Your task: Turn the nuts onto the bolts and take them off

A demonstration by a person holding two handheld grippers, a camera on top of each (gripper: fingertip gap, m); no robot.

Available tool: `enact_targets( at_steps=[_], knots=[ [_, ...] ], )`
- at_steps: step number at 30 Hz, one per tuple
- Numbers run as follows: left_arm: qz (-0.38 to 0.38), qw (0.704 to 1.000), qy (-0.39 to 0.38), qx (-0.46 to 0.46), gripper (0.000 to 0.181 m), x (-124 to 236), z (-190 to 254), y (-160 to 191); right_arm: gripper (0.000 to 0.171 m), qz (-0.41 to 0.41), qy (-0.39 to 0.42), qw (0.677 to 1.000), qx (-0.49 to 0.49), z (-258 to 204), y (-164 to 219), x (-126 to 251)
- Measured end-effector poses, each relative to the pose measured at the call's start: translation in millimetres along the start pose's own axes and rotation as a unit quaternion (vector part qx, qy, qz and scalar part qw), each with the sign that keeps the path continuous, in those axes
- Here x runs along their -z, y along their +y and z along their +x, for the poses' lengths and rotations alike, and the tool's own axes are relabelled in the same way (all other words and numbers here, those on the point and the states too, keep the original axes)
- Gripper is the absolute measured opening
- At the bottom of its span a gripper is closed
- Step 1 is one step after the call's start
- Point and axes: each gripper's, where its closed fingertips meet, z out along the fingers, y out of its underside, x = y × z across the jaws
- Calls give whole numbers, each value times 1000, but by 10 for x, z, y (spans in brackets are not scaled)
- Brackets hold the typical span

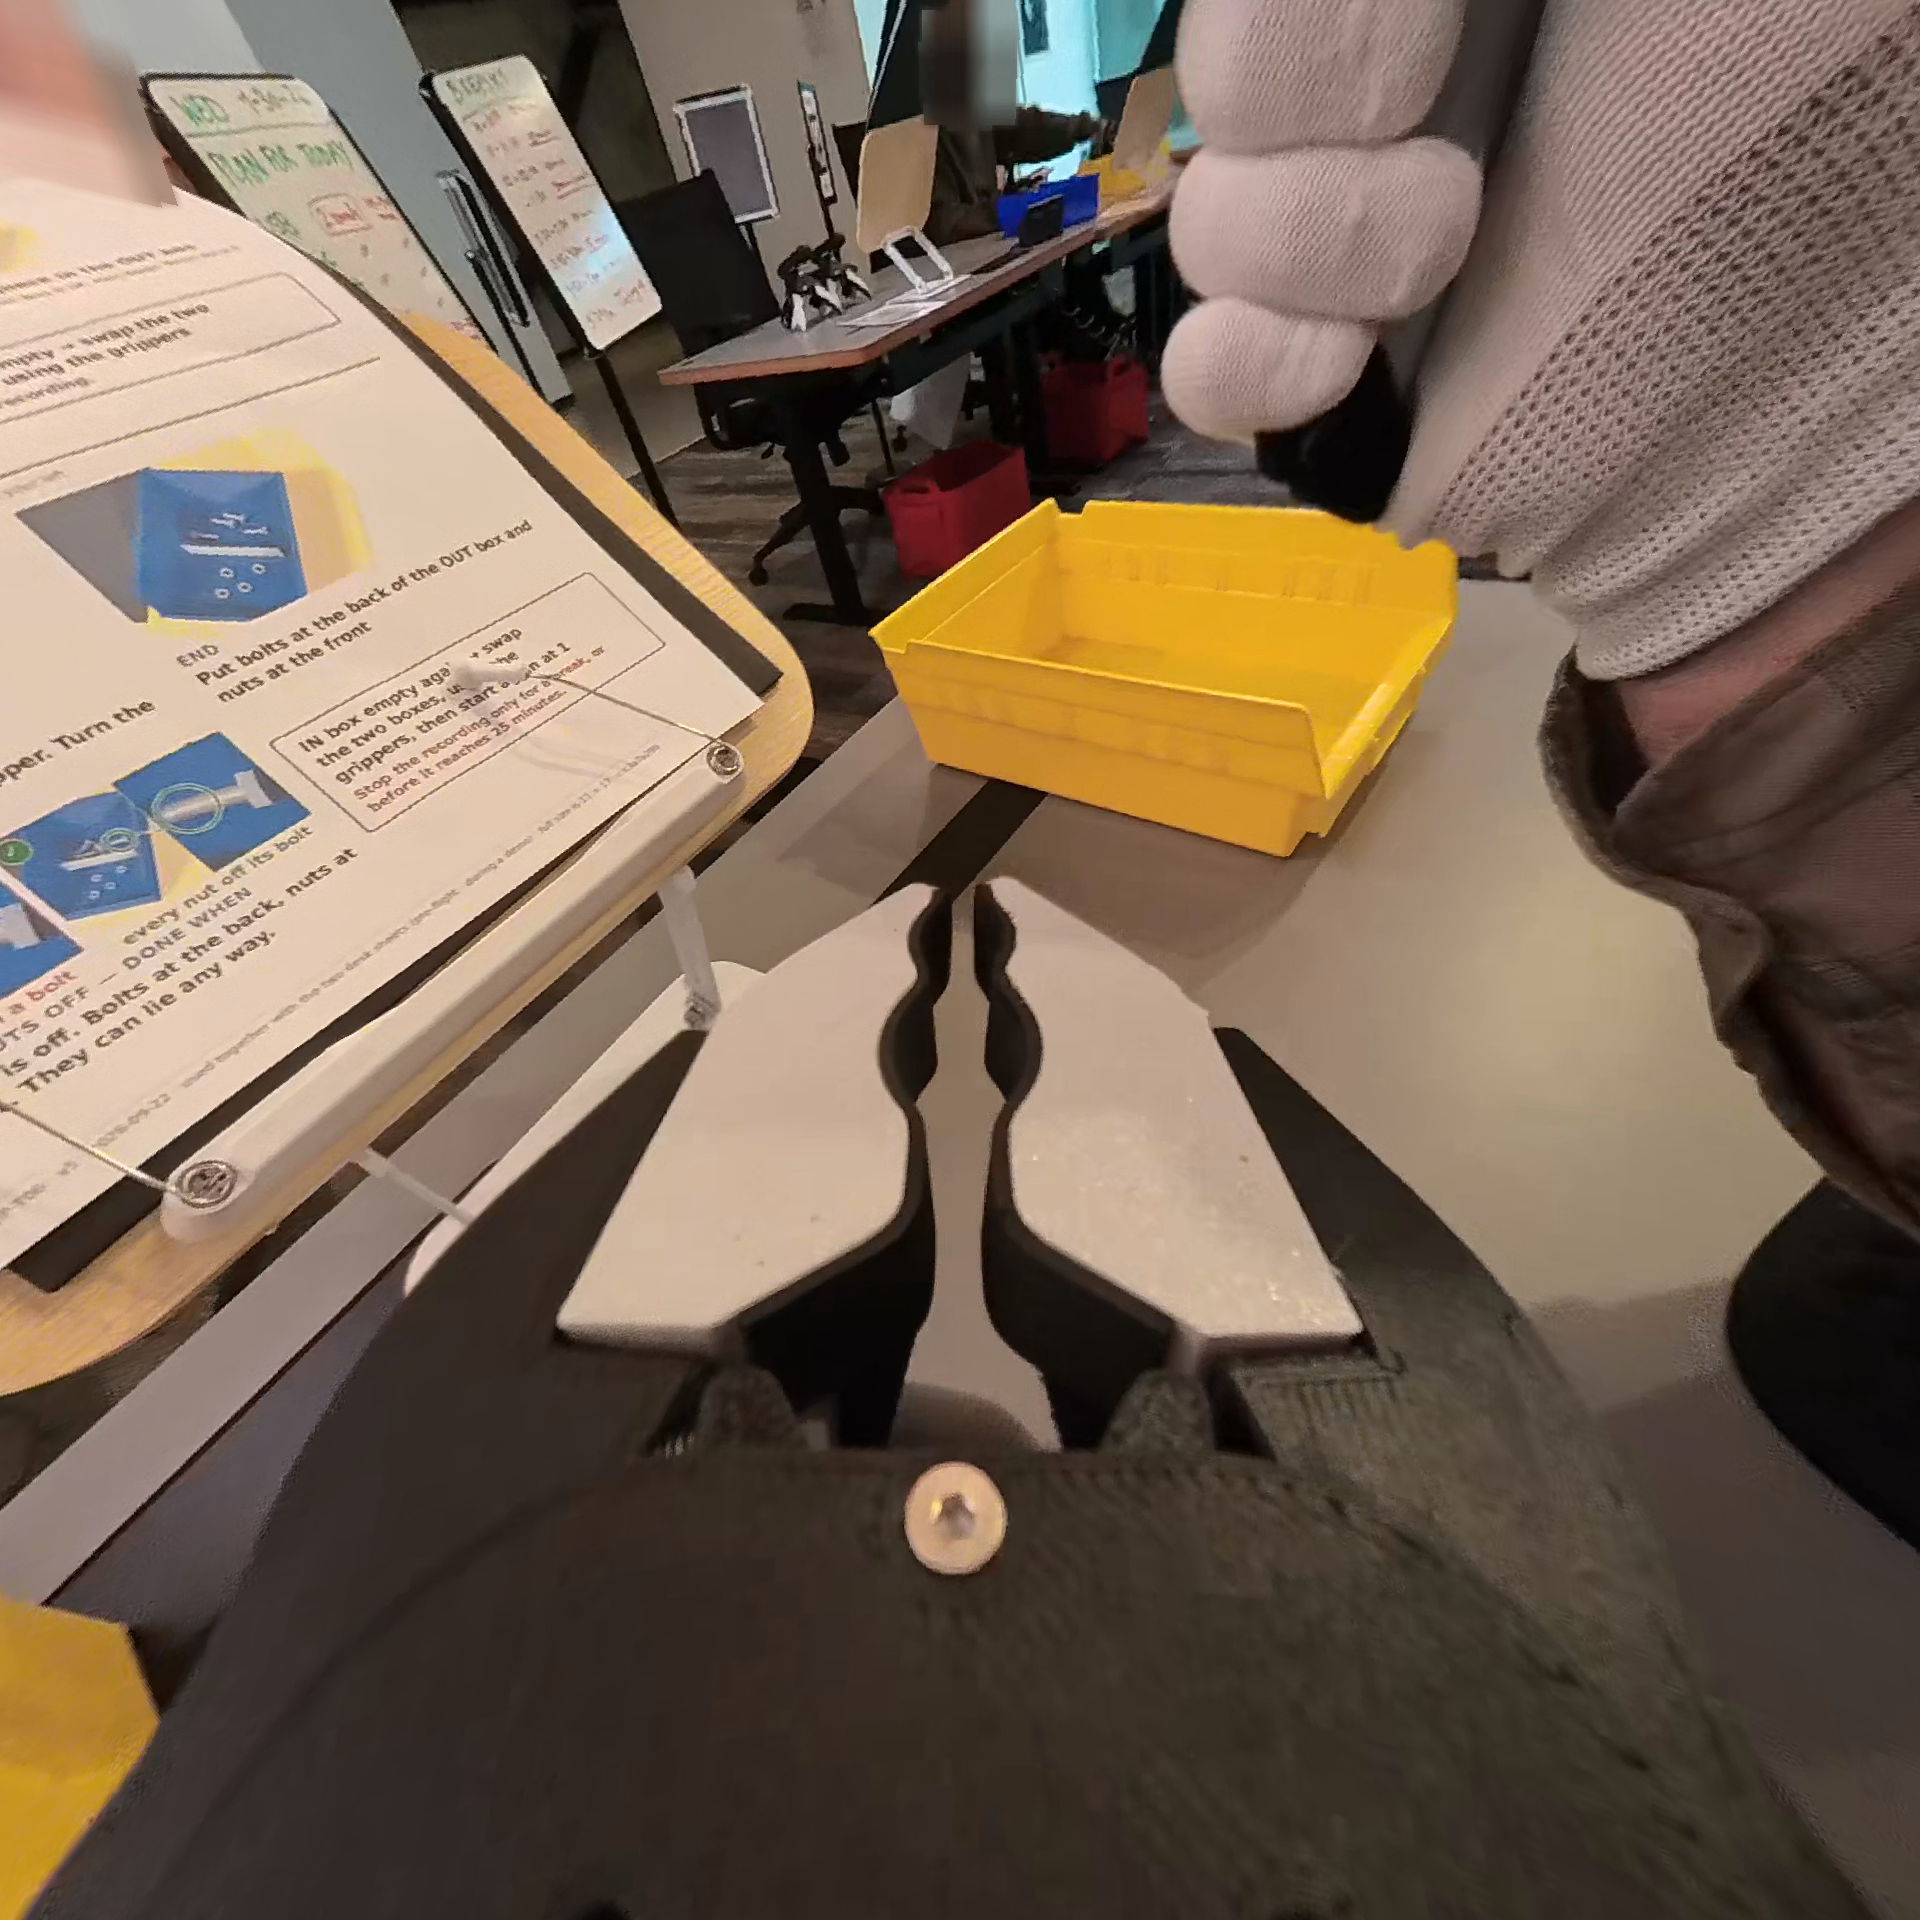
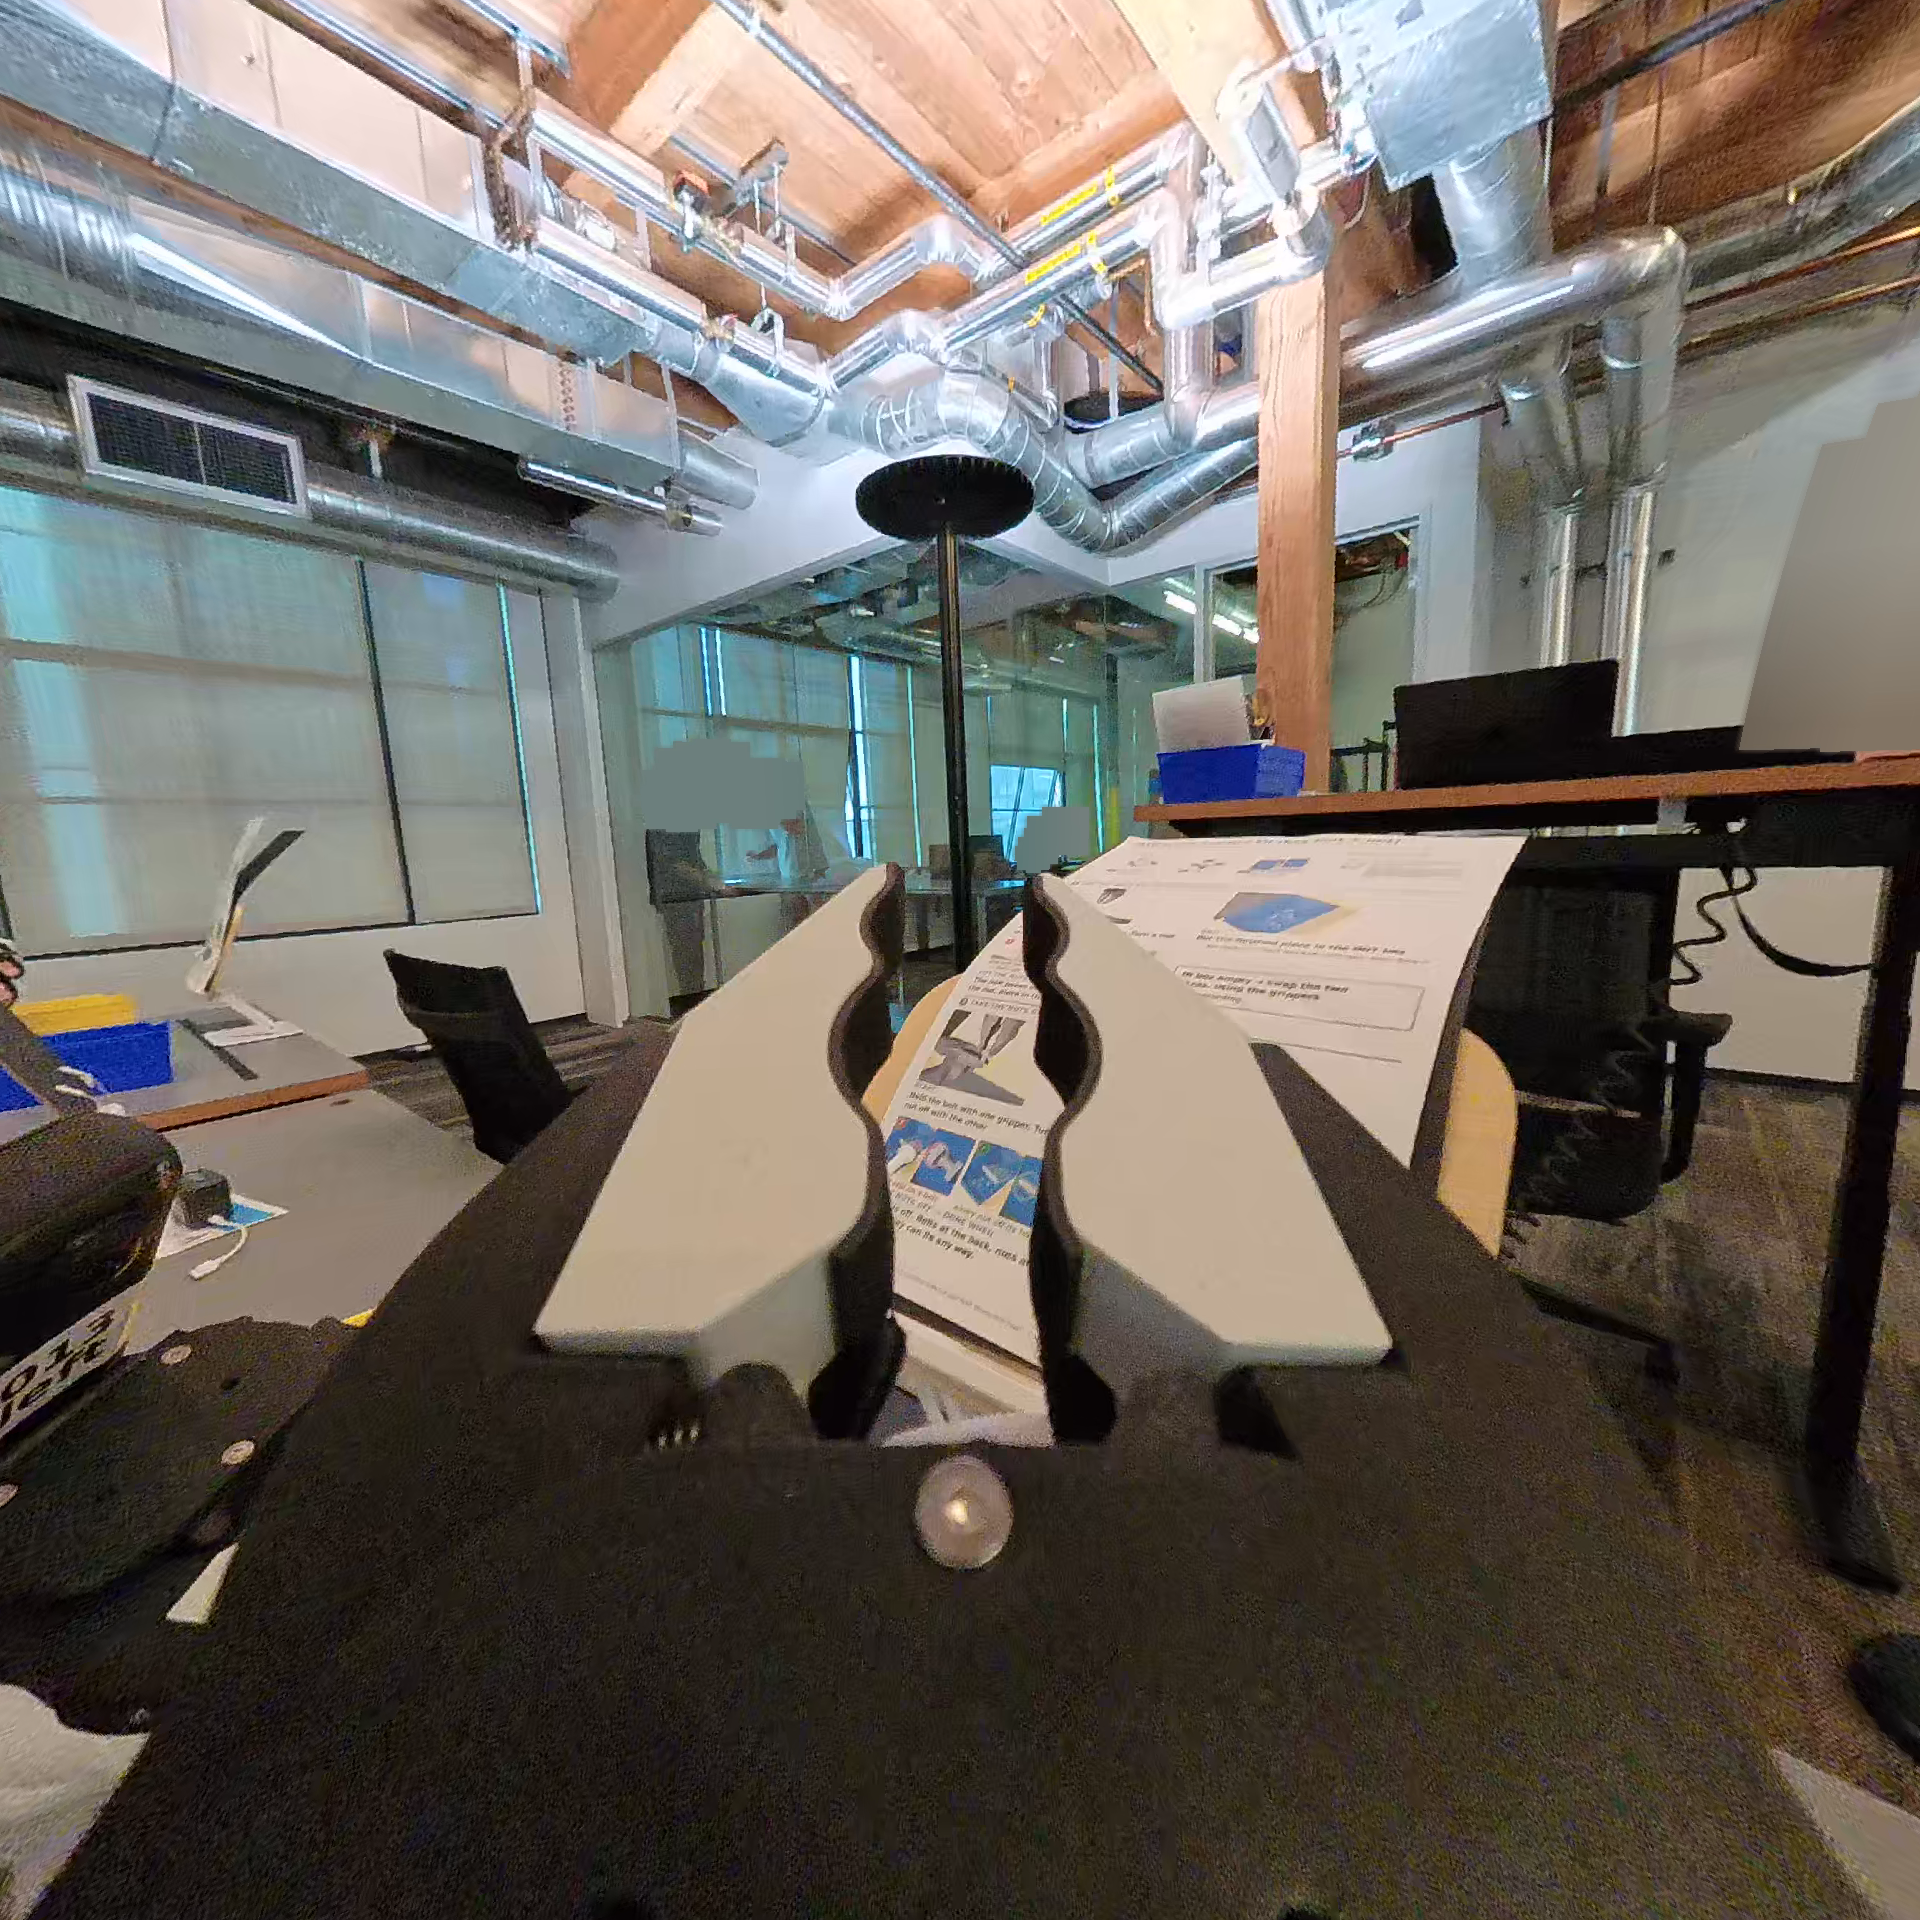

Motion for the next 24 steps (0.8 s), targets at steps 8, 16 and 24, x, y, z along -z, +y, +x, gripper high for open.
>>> enact_targets(
  at_steps=[8,16,24],
  knots=[
    [-27,996,-53,-63,6,154,-130,-76,30,-115,-60,991,20,-210,707,-92],
    [-1,994,-100,-39,20,409,-479,-158,33,-159,-83,984,24,-263,1068,-69],
    [9,973,-231,5,35,949,-1213,-89,32,-158,-83,982,56,-215,1089,-58]
  ],
)
